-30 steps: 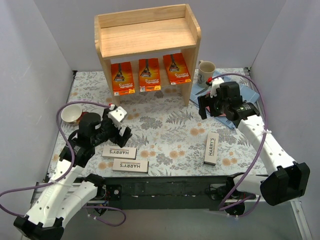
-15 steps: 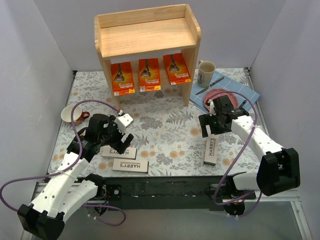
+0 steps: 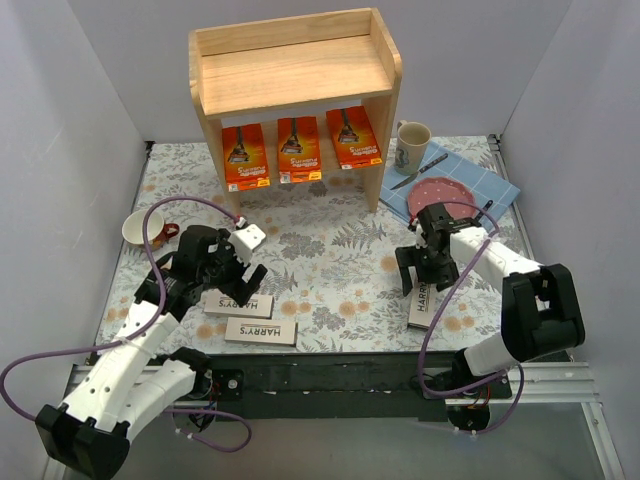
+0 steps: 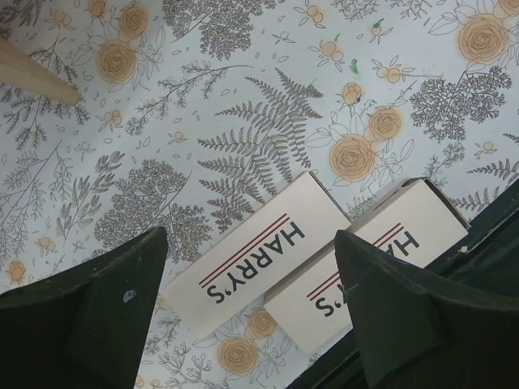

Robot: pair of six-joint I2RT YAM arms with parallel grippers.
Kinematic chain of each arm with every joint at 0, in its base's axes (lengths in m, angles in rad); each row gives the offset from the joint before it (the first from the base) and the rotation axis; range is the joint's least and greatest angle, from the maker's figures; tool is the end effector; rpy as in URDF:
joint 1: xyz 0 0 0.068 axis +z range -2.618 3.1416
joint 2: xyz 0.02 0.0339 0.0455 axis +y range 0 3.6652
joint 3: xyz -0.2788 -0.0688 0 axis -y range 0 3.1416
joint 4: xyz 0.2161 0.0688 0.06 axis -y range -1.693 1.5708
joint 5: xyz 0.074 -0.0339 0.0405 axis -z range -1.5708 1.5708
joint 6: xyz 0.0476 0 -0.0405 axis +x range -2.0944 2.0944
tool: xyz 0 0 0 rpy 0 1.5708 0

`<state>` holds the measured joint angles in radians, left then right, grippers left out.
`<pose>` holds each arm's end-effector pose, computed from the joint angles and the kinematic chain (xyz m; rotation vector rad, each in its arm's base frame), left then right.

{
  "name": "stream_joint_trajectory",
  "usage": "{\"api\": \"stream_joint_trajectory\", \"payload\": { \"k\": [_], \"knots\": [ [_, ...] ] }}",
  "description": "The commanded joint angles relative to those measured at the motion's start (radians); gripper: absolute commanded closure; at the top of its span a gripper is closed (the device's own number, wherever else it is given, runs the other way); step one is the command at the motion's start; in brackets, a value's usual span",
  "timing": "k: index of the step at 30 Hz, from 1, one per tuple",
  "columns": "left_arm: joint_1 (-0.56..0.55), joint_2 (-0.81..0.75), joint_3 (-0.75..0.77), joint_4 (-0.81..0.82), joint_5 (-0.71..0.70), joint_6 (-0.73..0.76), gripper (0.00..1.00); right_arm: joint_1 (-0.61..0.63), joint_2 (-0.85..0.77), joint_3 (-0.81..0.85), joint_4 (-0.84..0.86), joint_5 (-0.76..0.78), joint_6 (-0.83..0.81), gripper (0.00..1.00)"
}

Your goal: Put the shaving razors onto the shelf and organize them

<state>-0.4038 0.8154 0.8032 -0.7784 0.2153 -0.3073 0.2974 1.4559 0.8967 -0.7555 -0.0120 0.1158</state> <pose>0.1160 -0.0606 0.2882 0.2238 2.4090 -0.5908 0.2234 0.0691 0.2090 -0.2645 2.8798 0.0934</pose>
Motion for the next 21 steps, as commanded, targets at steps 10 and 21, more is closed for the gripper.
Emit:
{"api": "stream_joint_trajectory", "payload": {
  "k": [10,21],
  "knots": [
    [0.002,0.010,0.042,0.070,-0.013,-0.012,0.16,0.045,0.034,0.051,0.041,-0.072,-0.093,0.46],
    [0.002,0.014,0.099,0.126,0.117,-0.007,0.16,0.114,-0.051,0.648,-0.059,-0.359,-0.168,0.54]
  ]
}}
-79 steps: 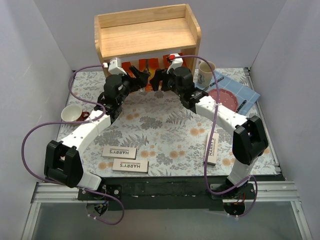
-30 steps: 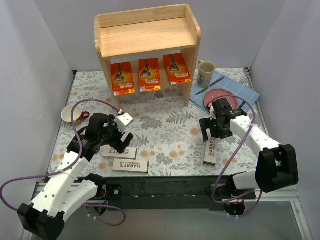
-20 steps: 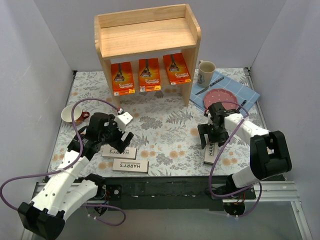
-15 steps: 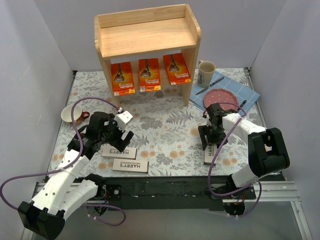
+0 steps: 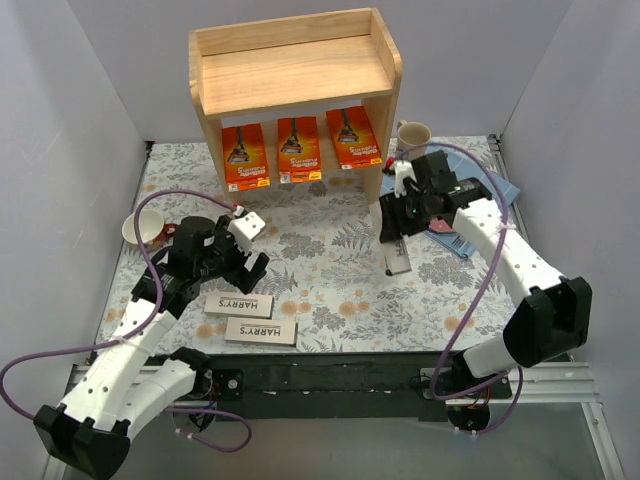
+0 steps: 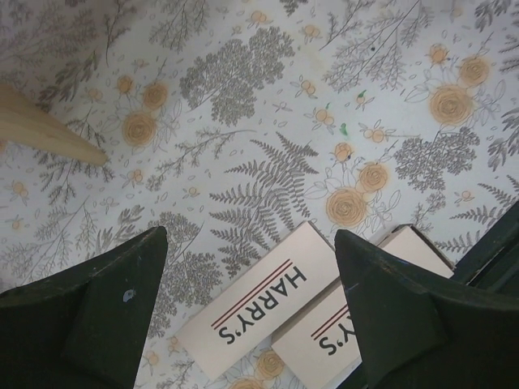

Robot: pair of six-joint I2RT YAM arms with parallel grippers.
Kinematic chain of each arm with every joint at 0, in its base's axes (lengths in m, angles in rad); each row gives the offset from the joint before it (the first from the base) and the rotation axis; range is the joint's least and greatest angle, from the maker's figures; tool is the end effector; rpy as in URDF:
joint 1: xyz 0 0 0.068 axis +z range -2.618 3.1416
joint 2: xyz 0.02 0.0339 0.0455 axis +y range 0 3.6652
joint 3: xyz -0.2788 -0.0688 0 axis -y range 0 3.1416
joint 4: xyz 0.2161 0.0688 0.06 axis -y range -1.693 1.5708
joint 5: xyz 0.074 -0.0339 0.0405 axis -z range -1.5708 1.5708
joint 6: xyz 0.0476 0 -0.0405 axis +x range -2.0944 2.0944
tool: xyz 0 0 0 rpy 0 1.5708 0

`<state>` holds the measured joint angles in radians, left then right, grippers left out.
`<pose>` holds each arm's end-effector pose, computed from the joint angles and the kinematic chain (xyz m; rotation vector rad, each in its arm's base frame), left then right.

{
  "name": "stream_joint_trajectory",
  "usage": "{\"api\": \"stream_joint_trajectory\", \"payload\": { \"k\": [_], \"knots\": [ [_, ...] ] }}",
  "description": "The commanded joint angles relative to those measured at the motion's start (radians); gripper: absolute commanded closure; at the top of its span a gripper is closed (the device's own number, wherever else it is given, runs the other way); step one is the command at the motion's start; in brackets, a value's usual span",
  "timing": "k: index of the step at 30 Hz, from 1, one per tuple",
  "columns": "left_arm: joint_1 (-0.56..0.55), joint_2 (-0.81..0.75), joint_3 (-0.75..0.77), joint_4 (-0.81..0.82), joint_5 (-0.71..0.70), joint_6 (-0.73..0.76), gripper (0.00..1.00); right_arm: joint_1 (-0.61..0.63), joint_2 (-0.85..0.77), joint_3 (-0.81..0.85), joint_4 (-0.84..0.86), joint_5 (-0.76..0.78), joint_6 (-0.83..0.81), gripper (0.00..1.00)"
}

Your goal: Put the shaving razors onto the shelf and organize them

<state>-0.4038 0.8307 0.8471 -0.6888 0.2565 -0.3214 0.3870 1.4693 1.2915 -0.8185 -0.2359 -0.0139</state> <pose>0.1249 -0.0665 0.3081 0.2377 2.2933 -0.6709 0.2555 0.1161 0.3107 -0.6035 2.5158 0.4427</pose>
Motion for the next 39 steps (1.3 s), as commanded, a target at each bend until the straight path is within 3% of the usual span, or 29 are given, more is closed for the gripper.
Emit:
{"api": "stream_joint_trajectory", "payload": {
  "k": [1,3,7,17,20,24,32,35,36,39],
  "knots": [
    [0.000,0.004,0.058,0.043,0.079,0.007,0.16,0.027,-0.058,0.312,0.010,-0.147,-0.043,0.53],
    [0.002,0.016,0.064,0.054,0.086,0.005,0.16,0.035,-0.037,0.435,0.028,-0.177,-0.040,0.53],
    [0.000,0.039,0.067,0.096,0.095,-0.010,0.16,0.036,0.060,0.832,0.085,-0.186,-0.009,0.51],
    [0.000,0.084,0.109,0.115,0.136,-0.054,0.16,0.052,0.354,1.126,0.353,-0.083,0.075,0.47],
    [0.002,0.085,0.118,0.101,0.136,-0.062,0.17,0.053,0.416,1.163,0.410,-0.034,0.075,0.45],
    [0.002,0.082,0.113,0.091,0.144,-0.076,0.17,0.052,0.433,1.089,0.574,0.035,0.080,0.42],
    [0.011,0.091,0.116,0.101,0.142,-0.091,0.17,0.061,0.536,1.154,0.607,0.174,0.081,0.37],
    [0.014,0.110,0.145,0.120,0.158,-0.099,0.18,0.072,0.551,1.154,0.613,0.231,0.071,0.32],
    [0.013,0.119,0.162,0.138,0.164,-0.100,0.20,0.073,0.553,1.155,0.617,0.231,0.077,0.25],
    [0.014,0.174,0.311,0.205,0.191,-0.163,0.22,0.078,0.546,1.180,0.653,0.231,0.109,0.16]
  ]
}}
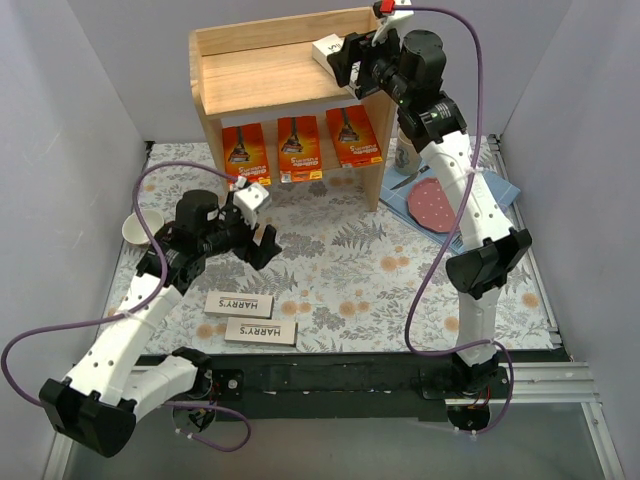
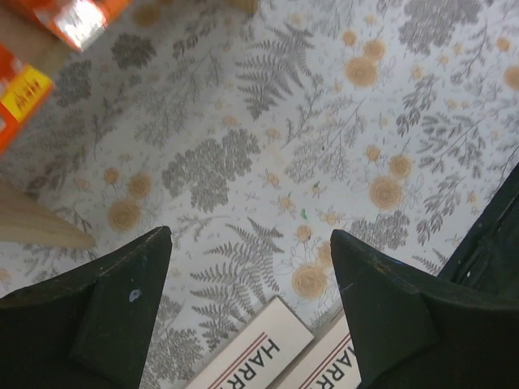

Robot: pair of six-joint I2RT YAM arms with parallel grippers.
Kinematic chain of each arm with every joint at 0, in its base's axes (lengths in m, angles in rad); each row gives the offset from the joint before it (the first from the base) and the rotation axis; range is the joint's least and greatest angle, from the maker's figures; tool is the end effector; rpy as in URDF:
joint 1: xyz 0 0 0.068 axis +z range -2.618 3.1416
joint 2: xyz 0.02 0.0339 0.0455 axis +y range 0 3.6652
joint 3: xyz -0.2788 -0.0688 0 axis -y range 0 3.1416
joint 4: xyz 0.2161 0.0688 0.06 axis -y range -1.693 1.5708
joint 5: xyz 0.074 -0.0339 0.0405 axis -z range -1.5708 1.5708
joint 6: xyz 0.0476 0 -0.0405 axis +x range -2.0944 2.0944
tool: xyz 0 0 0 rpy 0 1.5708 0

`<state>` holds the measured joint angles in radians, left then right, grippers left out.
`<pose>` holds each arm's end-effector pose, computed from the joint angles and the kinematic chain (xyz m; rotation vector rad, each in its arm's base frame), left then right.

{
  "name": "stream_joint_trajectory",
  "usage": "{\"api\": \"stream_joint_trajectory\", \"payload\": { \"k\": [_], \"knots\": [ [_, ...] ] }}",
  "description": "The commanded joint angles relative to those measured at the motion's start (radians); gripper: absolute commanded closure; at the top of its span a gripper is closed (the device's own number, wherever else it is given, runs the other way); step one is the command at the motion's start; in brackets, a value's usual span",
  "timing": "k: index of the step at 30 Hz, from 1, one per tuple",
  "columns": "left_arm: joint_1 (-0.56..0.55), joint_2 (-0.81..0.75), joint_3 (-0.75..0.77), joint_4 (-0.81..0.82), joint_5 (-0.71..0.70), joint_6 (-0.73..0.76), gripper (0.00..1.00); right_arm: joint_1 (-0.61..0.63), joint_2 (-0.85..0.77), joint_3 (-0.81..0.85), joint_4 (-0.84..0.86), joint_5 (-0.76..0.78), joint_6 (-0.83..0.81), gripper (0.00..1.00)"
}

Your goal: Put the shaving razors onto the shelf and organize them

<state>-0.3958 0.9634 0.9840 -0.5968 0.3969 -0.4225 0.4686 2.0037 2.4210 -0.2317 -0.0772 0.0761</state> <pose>0.1540 -0.0843 0.3426 0.2128 2.2241 -0.8894 0.3816 0.1973 0.5314 -0.3376 1.3632 0.5070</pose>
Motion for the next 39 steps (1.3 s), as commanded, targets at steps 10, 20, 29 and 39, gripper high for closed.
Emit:
{"api": "stream_joint_trajectory", "payload": {
  "k": [10,20,29,39],
  "knots": [
    [-0.011,0.578,1.033,0.213,-0.005,-0.278,0.42,-0.050,-0.230,-0.169,0.258,0.054,0.030,0.04],
    [-0.044,0.807,1.104,0.393,-0.266,-0.430,1.00,-0.134,-0.356,-0.355,0.233,0.042,-0.013,0.25],
    [-0.055,0.972,1.203,0.419,-0.263,-0.452,1.00,-0.136,-0.474,-0.644,0.262,-0.144,-0.033,0.99],
    [-0.084,1.103,1.323,0.428,-0.271,-0.452,1.00,-0.127,-0.461,-0.674,0.275,-0.248,0.039,0.99]
  ]
}}
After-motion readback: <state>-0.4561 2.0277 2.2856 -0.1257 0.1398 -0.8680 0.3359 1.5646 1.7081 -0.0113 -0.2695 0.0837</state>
